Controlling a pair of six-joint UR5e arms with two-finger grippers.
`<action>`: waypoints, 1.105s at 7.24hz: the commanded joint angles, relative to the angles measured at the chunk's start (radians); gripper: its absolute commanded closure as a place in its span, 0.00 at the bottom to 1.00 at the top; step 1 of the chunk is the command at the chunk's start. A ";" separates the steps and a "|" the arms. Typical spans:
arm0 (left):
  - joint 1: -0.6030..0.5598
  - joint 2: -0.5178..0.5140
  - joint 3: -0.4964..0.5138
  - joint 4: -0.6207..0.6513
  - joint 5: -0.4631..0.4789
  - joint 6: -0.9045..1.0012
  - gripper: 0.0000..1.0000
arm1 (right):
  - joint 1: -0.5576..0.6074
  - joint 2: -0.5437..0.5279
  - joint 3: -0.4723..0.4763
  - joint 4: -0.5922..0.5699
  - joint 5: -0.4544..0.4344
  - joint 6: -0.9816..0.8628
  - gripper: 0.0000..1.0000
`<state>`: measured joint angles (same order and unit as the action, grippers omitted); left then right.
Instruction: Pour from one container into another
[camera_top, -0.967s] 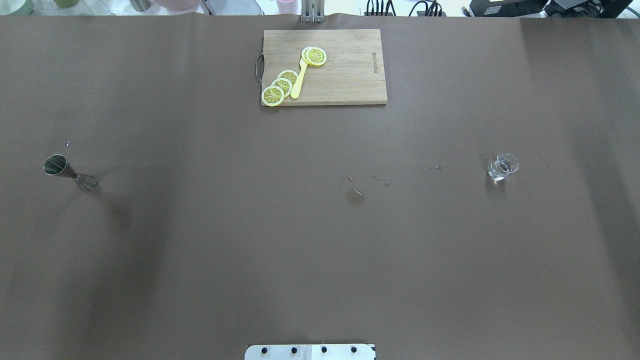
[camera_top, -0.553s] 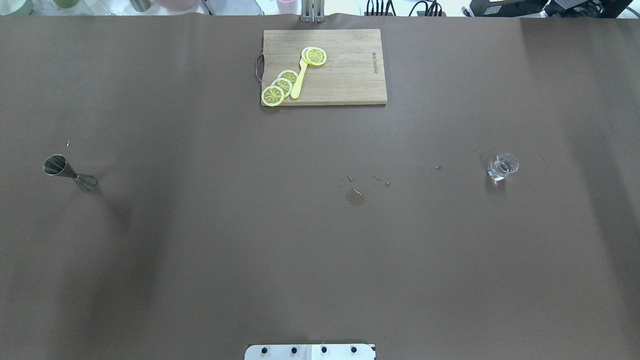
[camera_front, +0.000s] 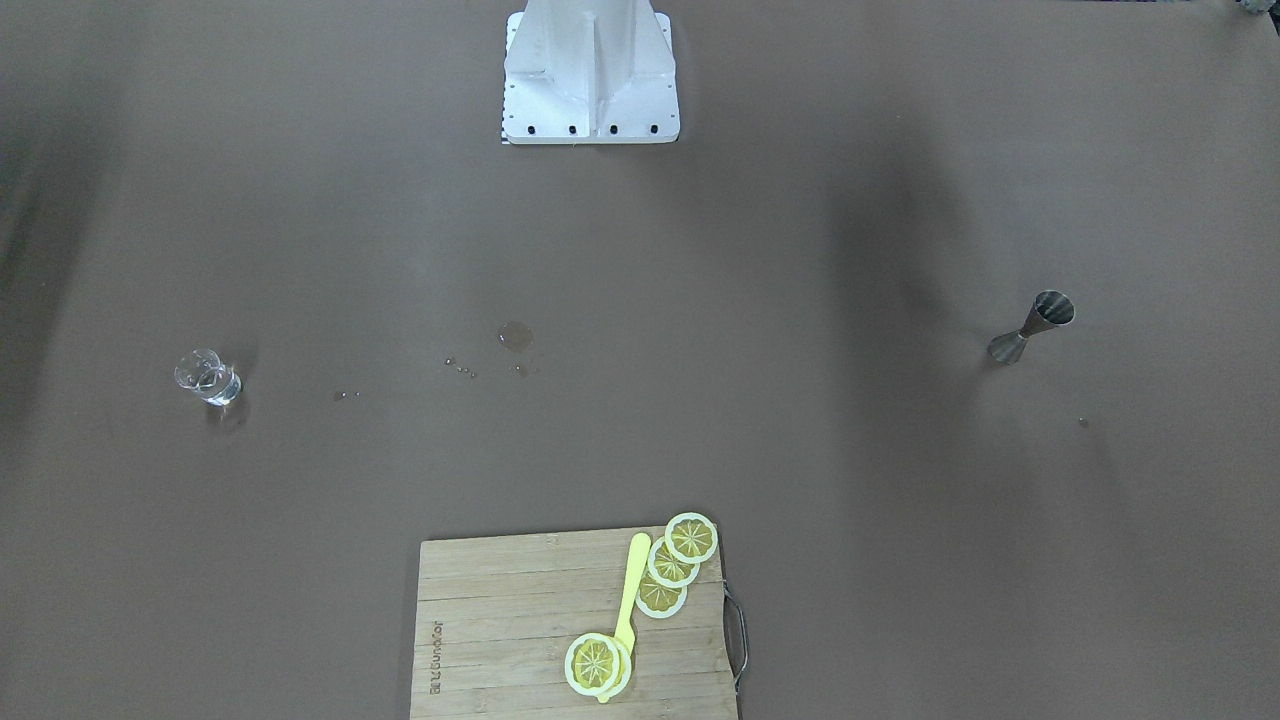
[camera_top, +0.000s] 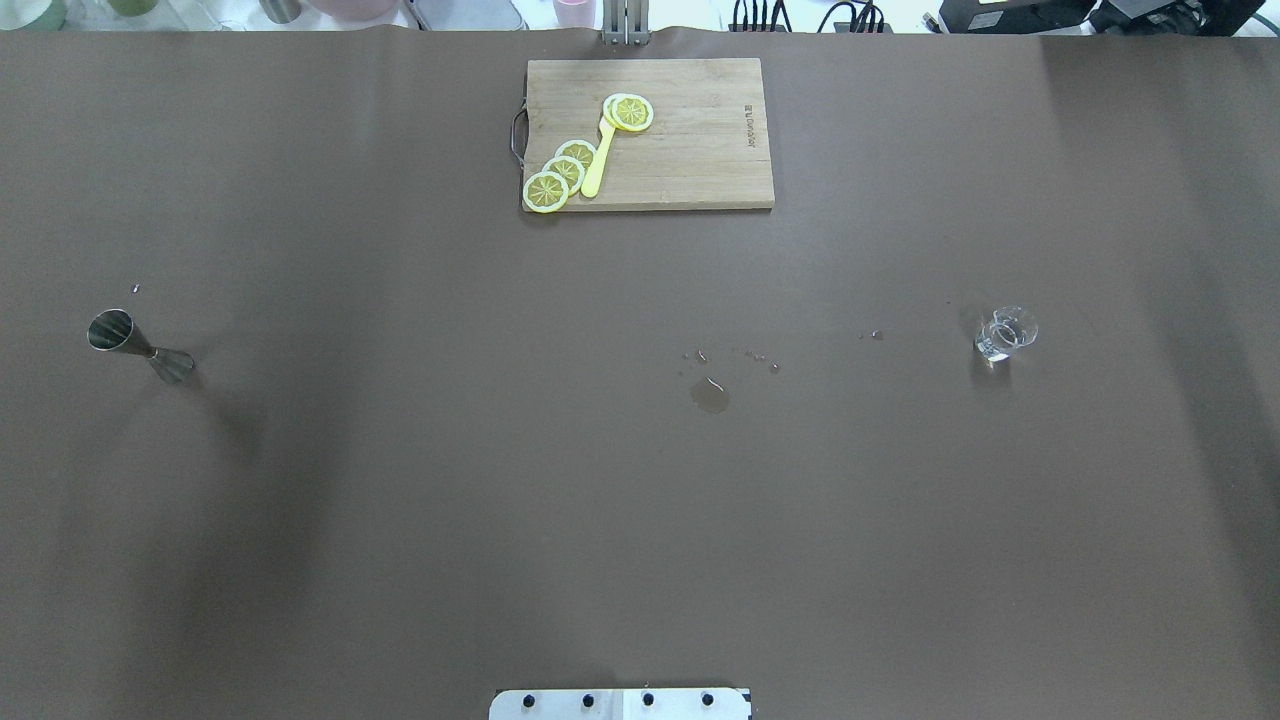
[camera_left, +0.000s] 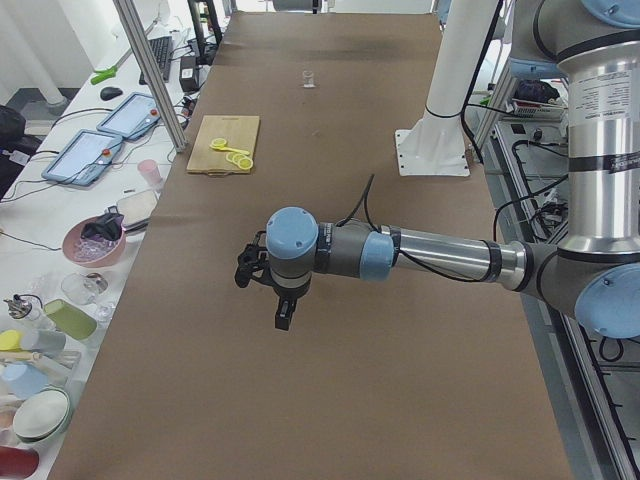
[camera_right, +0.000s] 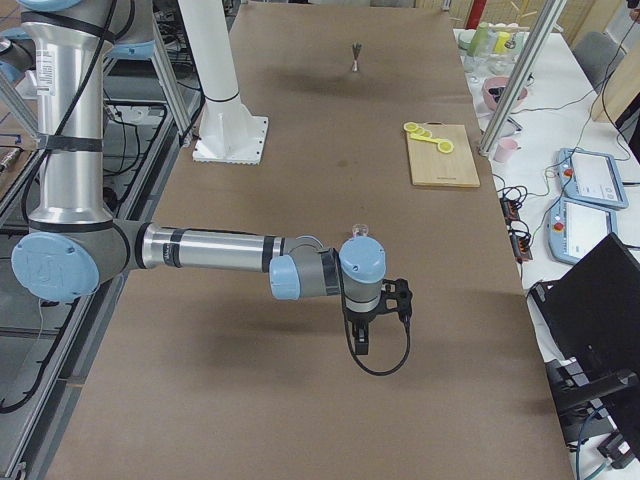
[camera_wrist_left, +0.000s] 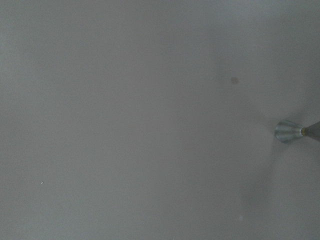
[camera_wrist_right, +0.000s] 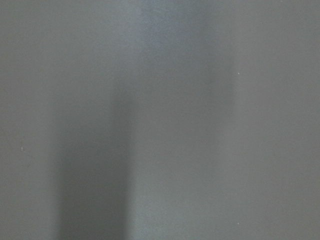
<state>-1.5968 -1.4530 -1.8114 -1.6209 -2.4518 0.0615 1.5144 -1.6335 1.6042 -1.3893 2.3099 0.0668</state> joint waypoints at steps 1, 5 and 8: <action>0.000 0.000 0.030 -0.159 0.002 -0.121 0.01 | -0.028 0.020 0.009 0.007 0.015 0.004 0.00; 0.006 -0.001 0.001 -0.298 0.097 -0.284 0.02 | -0.095 0.011 0.034 0.192 0.135 -0.002 0.00; 0.062 0.003 -0.083 -0.382 0.173 -0.410 0.03 | -0.228 0.004 0.106 0.266 0.149 -0.005 0.00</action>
<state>-1.5687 -1.4552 -1.8501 -1.9615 -2.3223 -0.2722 1.3500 -1.6270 1.6660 -1.1378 2.4634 0.0631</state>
